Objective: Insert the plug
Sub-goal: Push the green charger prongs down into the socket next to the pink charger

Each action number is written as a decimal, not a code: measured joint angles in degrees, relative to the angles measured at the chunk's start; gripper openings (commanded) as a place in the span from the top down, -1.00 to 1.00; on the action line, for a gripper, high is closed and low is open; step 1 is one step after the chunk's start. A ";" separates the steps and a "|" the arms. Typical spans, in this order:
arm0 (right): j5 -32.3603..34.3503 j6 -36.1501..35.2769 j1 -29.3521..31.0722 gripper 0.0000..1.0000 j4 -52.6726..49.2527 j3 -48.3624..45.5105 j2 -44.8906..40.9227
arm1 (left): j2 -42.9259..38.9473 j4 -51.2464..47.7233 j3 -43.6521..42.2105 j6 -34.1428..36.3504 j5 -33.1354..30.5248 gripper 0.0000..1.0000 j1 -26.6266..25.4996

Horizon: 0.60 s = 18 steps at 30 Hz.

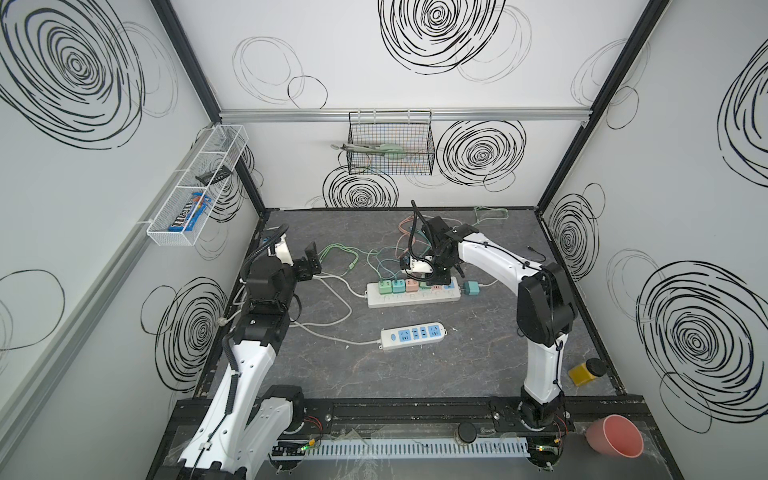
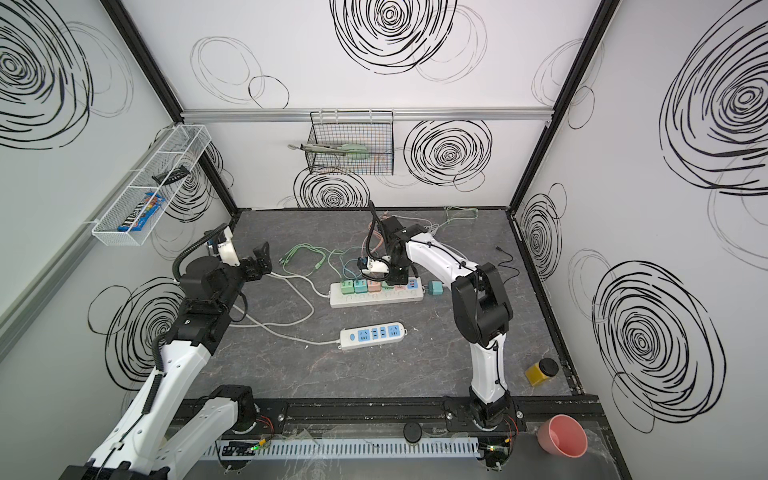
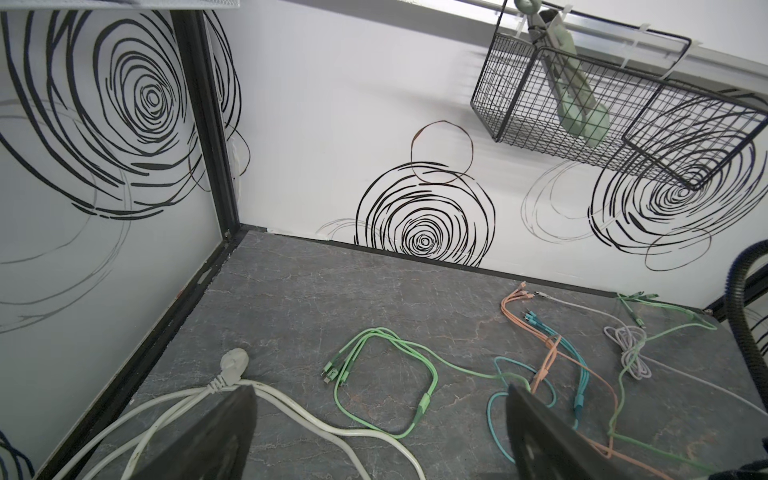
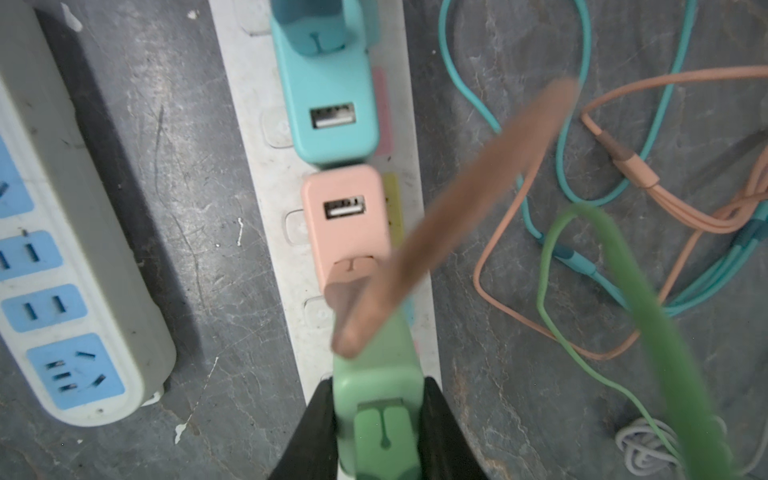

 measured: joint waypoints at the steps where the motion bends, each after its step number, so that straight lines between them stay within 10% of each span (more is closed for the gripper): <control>1: 0.85 0.00 0.31 1.00 -0.24 0.09 0.00 | 0.00 0.00 0.00 -0.20 0.02 -0.93 0.11; 18: 4.63 0.00 2.67 1.00 -1.66 1.57 1.33 | 0.81 0.00 -0.02 -1.49 2.47 -0.92 0.72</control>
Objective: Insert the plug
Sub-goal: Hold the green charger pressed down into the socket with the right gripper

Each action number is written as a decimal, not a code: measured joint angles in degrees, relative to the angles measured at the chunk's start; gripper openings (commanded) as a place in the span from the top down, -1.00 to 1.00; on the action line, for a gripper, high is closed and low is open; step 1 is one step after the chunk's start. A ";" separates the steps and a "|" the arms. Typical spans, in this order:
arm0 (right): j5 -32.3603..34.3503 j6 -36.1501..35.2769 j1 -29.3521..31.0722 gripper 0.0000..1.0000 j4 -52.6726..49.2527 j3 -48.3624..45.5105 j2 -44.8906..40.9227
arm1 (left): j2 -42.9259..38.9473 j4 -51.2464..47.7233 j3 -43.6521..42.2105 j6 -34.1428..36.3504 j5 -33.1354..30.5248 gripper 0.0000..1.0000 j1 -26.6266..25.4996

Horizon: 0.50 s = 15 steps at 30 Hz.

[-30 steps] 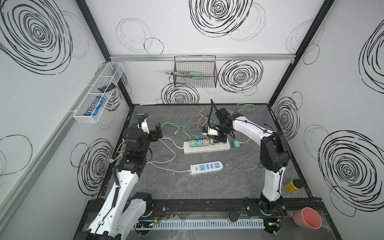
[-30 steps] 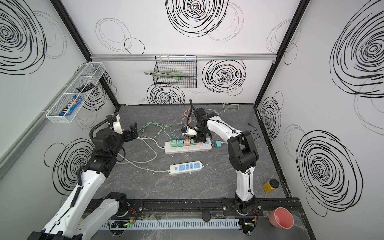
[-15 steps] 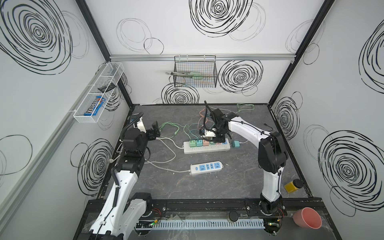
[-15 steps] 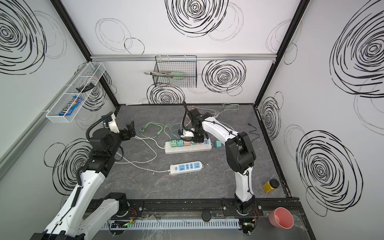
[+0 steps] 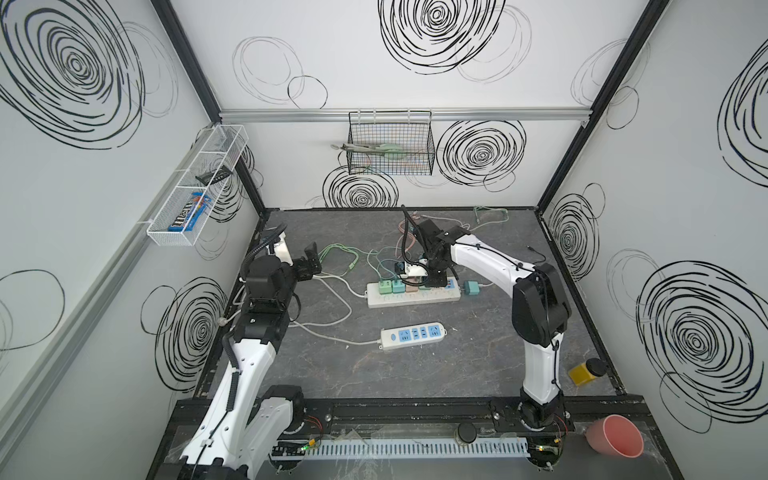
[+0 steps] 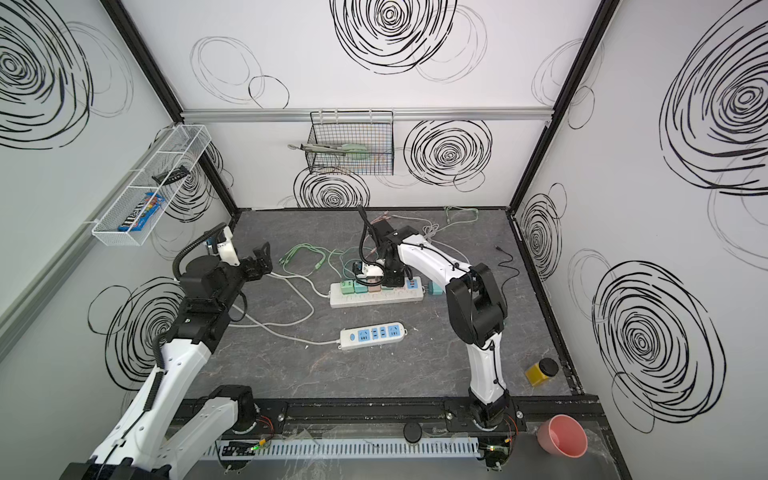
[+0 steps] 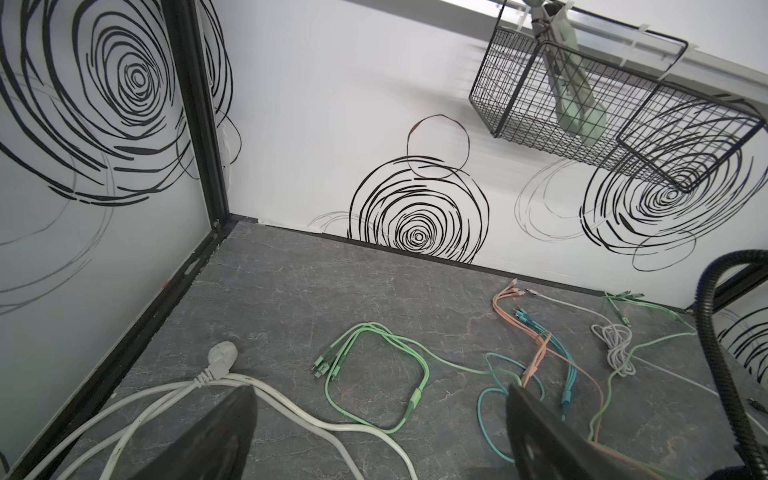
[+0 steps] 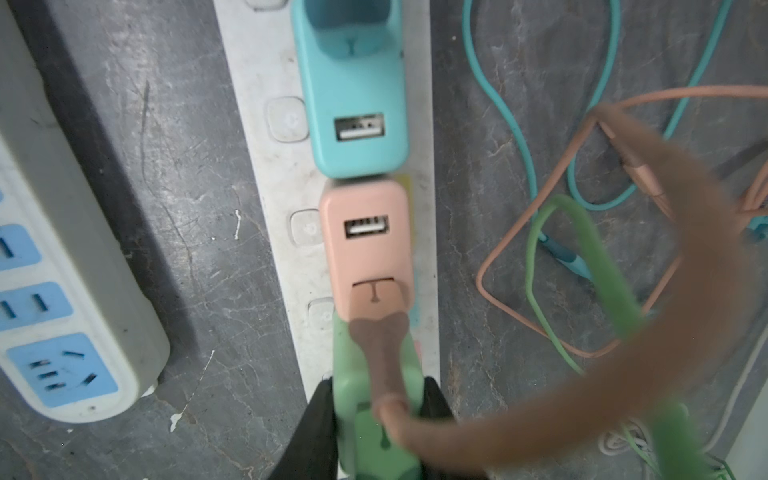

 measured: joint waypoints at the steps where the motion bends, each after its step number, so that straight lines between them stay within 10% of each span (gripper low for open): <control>1: 0.22 0.00 0.00 1.00 0.00 0.00 0.00 | 0.09 -0.02 0.00 0.00 0.11 -0.93 0.00; 15: 0.83 -0.66 -0.02 1.00 0.33 0.00 0.00 | 0.33 -0.02 0.00 0.00 1.53 -0.92 0.02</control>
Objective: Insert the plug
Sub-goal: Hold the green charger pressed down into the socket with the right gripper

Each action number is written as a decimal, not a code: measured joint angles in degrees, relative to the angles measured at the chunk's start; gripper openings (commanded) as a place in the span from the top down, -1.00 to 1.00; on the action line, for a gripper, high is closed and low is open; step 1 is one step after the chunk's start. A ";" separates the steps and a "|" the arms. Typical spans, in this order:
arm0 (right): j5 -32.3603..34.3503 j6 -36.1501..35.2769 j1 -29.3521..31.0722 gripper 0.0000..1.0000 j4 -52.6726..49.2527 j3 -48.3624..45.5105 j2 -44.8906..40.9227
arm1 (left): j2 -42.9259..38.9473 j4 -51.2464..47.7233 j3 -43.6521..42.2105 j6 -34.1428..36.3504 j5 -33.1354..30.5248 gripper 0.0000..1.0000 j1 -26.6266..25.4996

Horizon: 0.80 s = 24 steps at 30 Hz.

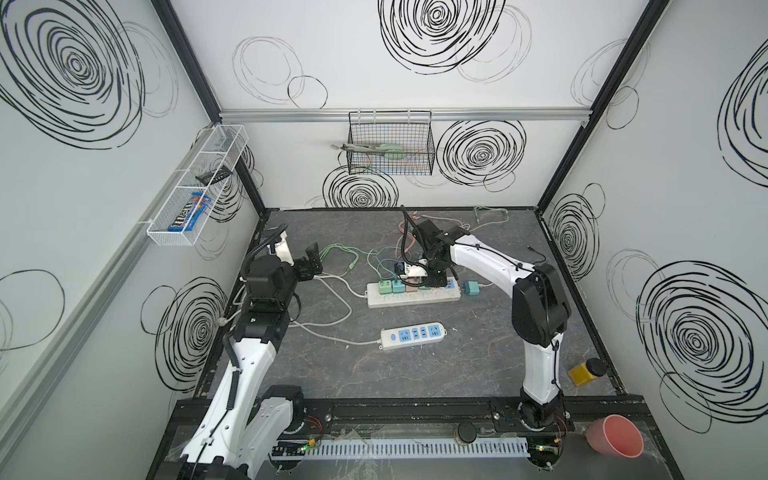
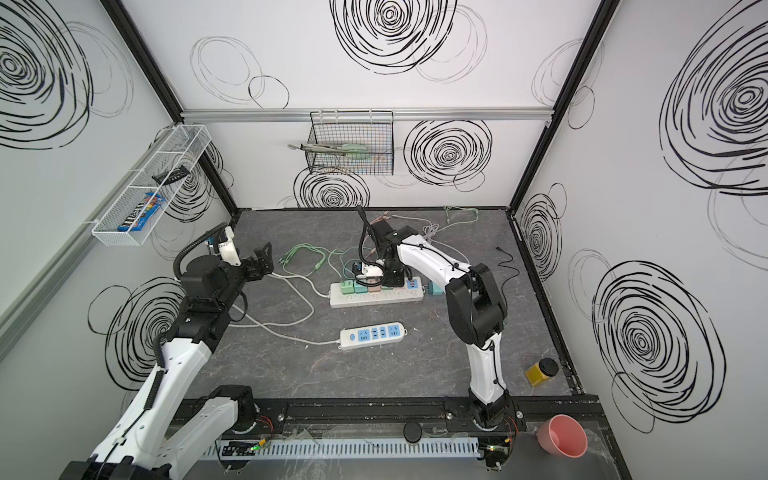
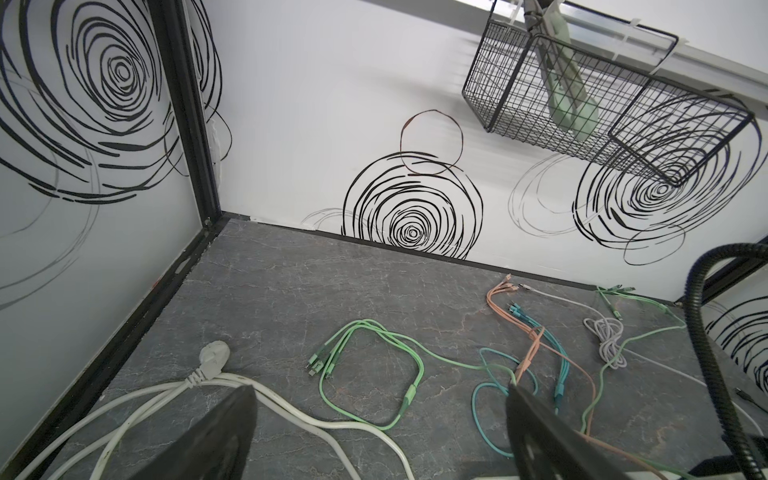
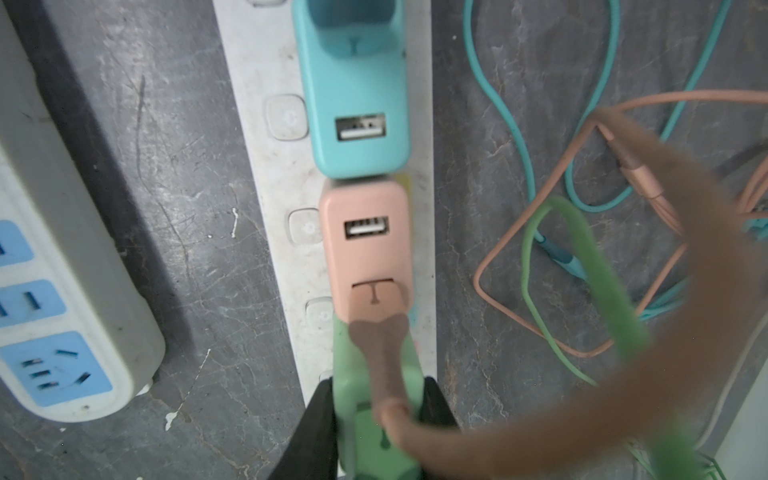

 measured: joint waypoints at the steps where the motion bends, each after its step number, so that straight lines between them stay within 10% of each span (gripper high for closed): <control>1: -0.02 -0.09 0.02 1.00 0.17 -0.04 0.00 | 0.11 0.02 0.00 0.00 0.13 -0.92 0.00; 24: 0.72 -0.63 -0.15 1.00 1.75 -0.33 2.67 | 0.70 0.00 0.00 -0.02 1.03 -0.92 0.24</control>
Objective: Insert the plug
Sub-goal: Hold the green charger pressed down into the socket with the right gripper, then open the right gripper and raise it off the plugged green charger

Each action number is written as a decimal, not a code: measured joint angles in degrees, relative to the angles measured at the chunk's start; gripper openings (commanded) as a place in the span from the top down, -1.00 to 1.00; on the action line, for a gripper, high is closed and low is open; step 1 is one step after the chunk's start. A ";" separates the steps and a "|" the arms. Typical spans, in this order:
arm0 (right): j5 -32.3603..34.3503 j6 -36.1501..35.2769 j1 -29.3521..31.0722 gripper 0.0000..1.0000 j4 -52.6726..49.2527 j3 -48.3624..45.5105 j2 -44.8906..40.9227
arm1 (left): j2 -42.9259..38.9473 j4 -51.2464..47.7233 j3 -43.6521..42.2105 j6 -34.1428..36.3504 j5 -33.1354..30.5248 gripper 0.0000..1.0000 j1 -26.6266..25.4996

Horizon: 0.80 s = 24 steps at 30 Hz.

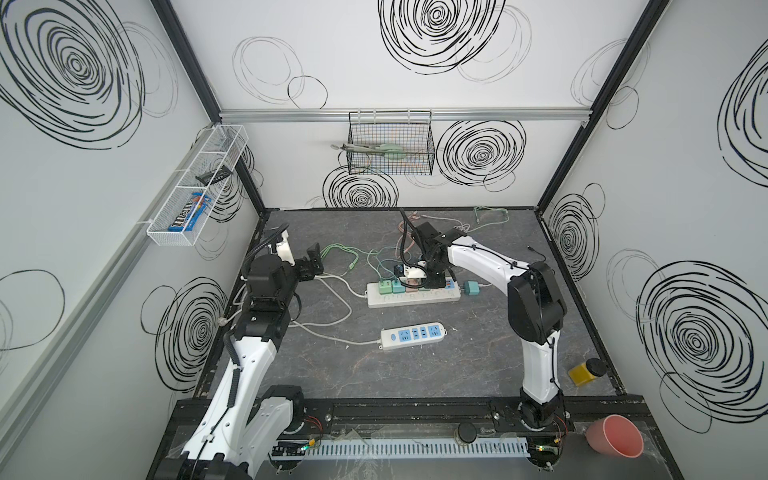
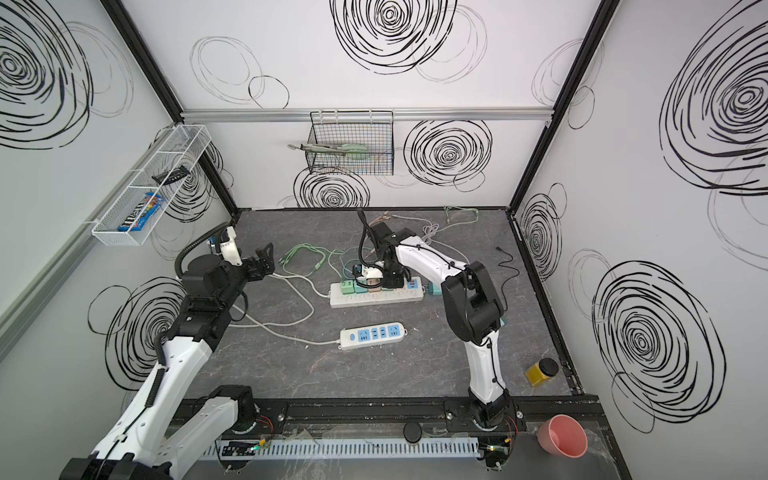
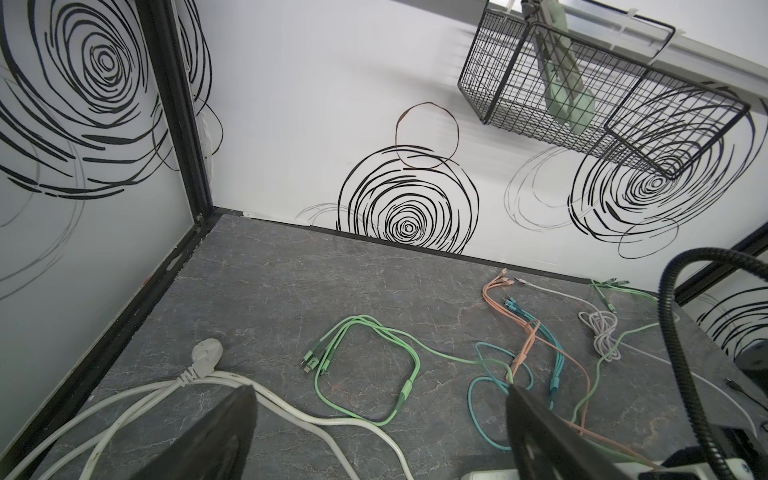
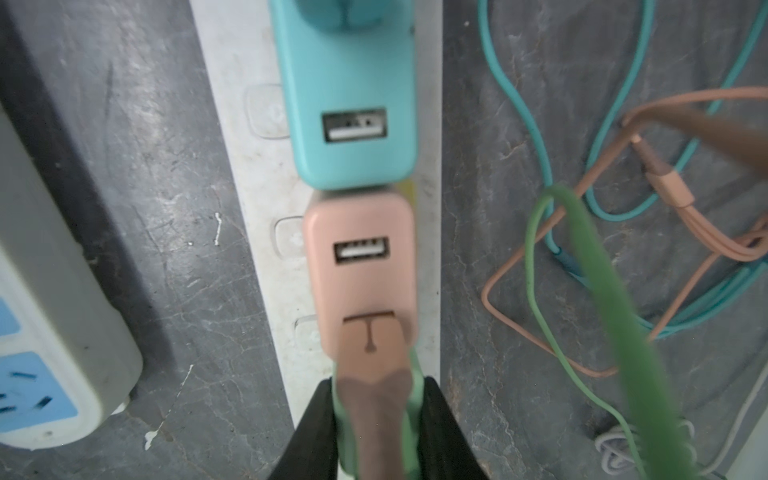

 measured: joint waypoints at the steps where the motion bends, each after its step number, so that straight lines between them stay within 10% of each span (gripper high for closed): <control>1: 0.22 0.00 0.02 1.00 -0.07 0.04 0.17 | 0.09 0.00 0.00 0.00 0.00 -0.92 0.09; 12: 0.94 1.31 0.00 0.97 -5.20 5.53 3.76 | 1.40 -0.02 0.00 -1.05 -0.28 -0.92 0.20; 17: 0.98 1.73 0.00 -0.13 -5.84 6.10 3.72 | 2.60 -0.24 0.02 -2.03 -1.09 -0.92 0.20; 18: 0.66 1.99 -0.13 -0.82 -5.31 5.97 3.82 | 2.91 -0.39 0.09 -2.14 -1.55 -0.92 0.20; 24: -2.56 4.50 -1.92 -0.95 0.63 0.70 1.14 | 4.24 -0.61 0.26 -2.58 -3.48 -0.92 0.17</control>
